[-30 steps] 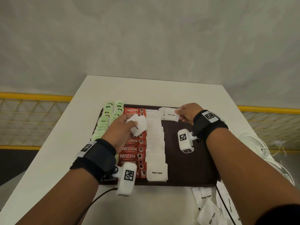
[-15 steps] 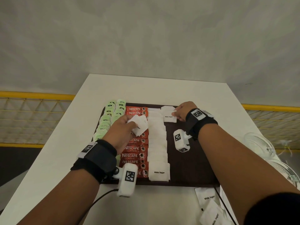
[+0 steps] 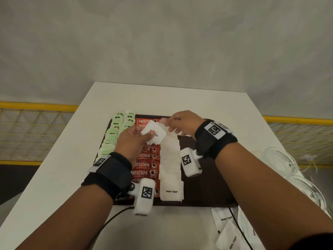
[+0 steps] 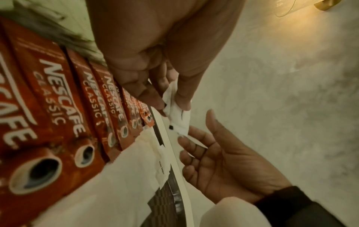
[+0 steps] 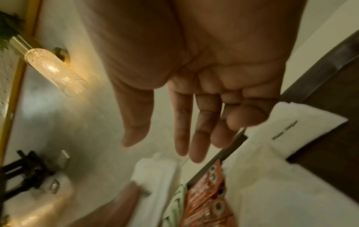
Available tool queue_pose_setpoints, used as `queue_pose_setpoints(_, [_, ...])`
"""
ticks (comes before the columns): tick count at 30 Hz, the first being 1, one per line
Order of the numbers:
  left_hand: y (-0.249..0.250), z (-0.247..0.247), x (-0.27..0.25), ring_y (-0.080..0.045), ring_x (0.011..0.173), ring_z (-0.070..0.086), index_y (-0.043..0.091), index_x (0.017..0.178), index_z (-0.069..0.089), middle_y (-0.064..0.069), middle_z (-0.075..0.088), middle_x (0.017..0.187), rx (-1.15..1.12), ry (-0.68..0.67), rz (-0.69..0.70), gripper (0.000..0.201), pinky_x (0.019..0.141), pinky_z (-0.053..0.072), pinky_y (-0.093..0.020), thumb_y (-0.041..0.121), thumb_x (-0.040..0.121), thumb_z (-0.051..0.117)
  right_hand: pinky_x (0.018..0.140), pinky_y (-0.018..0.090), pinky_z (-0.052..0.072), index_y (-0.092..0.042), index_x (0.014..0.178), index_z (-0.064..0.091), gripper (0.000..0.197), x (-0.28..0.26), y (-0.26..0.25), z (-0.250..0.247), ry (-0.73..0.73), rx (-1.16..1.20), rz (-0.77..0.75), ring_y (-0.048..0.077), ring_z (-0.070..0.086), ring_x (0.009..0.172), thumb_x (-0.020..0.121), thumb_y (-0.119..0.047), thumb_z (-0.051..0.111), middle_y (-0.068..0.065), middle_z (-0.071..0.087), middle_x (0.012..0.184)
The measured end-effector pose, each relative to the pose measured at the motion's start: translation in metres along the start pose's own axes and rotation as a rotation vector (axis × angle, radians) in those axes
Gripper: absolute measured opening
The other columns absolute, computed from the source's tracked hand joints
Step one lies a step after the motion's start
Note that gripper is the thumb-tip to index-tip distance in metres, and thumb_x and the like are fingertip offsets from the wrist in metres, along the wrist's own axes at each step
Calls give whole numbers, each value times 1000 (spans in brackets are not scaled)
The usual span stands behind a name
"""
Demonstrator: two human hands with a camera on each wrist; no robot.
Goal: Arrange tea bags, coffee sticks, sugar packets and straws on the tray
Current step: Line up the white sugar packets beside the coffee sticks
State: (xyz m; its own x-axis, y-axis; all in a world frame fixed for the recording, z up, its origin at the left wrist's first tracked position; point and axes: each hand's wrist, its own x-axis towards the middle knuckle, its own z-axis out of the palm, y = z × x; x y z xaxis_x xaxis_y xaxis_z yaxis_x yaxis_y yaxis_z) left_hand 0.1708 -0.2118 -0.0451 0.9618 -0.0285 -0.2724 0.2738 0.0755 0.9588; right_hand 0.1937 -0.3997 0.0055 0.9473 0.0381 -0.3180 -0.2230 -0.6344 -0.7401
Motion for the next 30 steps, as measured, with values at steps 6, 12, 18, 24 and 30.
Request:
queue_pose_setpoints(6, [4, 17, -7, -18, 75, 69, 5, 101, 62, -10, 72, 93, -75, 5, 32, 27, 72, 60, -30, 16, 83, 78, 63, 27, 49, -13, 90, 68, 21, -4, 1, 6, 6, 234, -8, 15, 63, 73, 76, -21, 81, 5, 71, 84])
queue_pose_setpoints(12, [7, 17, -8, -8, 67, 69, 2, 105, 61, -4, 71, 82, -86, -65, 48, 21, 60, 55, -17, 6, 87, 71, 62, 26, 51, -10, 83, 66, 11, -5, 16, -7, 80, 417, 32, 16, 65, 67, 80, -7, 76, 15, 74, 93])
queue_pose_setpoints(18, [6, 7, -3, -17, 85, 70, -3, 114, 60, -16, 71, 106, -96, 17, 42, 27, 73, 60, -23, 4, 90, 67, 60, 24, 52, -11, 84, 65, 8, 4, 37, -27, 236, 482, 89, 15, 63, 62, 86, -5, 69, 18, 73, 97])
queue_pose_setpoints(24, [5, 7, 1, -15, 93, 69, -3, 123, 54, -14, 68, 112, -55, 65, 35, 32, 76, 60, -23, 4, 93, 64, 57, 22, 49, -11, 96, 68, 8, 22, 53, -35, 241, 112, 269, 13, 56, 67, 89, -8, 67, 10, 69, 99])
queue_pose_setpoints(30, [2, 5, 0, -19, 99, 68, 4, 112, 58, -10, 68, 110, -23, 41, 13, 17, 79, 60, -25, 5, 96, 59, 88, 27, 47, -9, 112, 70, 23, 33, 51, -28, 119, -308, 200, 19, 58, 97, 90, -14, 66, 7, 67, 115])
